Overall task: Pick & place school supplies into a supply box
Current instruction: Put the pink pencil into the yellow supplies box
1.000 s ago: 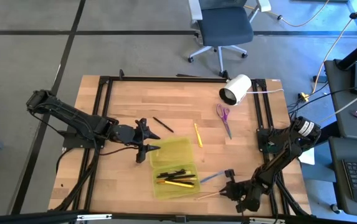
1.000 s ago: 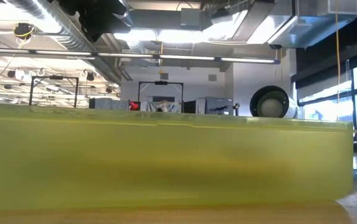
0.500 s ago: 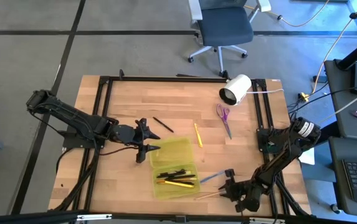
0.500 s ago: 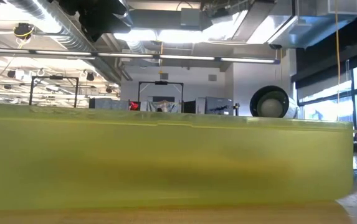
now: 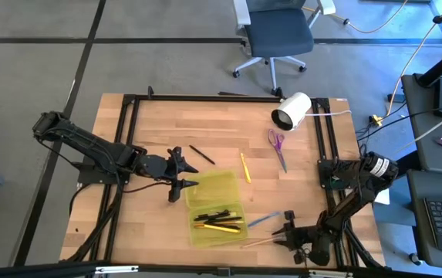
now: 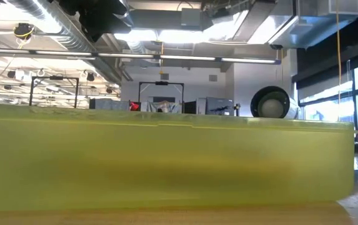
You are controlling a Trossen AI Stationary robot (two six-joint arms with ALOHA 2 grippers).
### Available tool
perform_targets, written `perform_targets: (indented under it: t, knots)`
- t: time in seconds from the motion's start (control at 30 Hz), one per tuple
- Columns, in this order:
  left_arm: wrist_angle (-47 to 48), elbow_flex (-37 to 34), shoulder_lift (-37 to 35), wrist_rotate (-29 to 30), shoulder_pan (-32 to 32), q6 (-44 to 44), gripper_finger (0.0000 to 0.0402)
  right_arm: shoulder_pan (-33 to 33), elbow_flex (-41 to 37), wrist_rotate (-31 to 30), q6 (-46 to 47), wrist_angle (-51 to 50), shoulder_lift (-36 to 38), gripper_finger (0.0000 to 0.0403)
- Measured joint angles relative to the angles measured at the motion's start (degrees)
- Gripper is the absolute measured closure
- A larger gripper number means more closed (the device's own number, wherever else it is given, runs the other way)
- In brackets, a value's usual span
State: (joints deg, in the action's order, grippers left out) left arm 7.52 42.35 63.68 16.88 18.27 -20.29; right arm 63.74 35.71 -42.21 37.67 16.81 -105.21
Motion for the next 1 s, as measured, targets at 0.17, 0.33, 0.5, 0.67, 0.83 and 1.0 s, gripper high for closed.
perform_targets:
  t: [0.17, 0.33, 0.5, 0.67, 0.83, 1.0]
  knots:
    - [0.0, 0.0, 0.0, 0.0, 0.0, 0.0, 0.0205, 2.0, -4.1, -0.6, -0.3, 8.5, -1.0, 0.0267]
    - [0.0, 0.0, 0.0, 0.0, 0.0, -0.1, 0.0205, 2.1, -7.5, -0.6, -0.3, 14.3, -1.7, 0.0267]
    - [0.0, 0.0, 0.0, 0.0, 0.0, -1.7, 0.0205, 2.1, -8.4, -1.3, -0.6, 16.7, -1.9, 0.0267]
    - [0.0, 0.0, 0.0, 0.0, 0.0, -2.7, 0.0205, 2.0, -8.5, -2.0, -3.0, 21.0, -2.1, 0.0267]
    - [0.0, 0.0, 0.0, 0.0, 0.0, -2.7, 0.0205, 1.3, -8.4, -1.0, -6.2, 19.3, -2.0, 0.0267]
    - [0.0, 0.0, 0.0, 0.0, 0.0, -2.7, 0.0205, 0.9, -8.1, -0.3, -1.2, 15.9, -3.4, 0.0274]
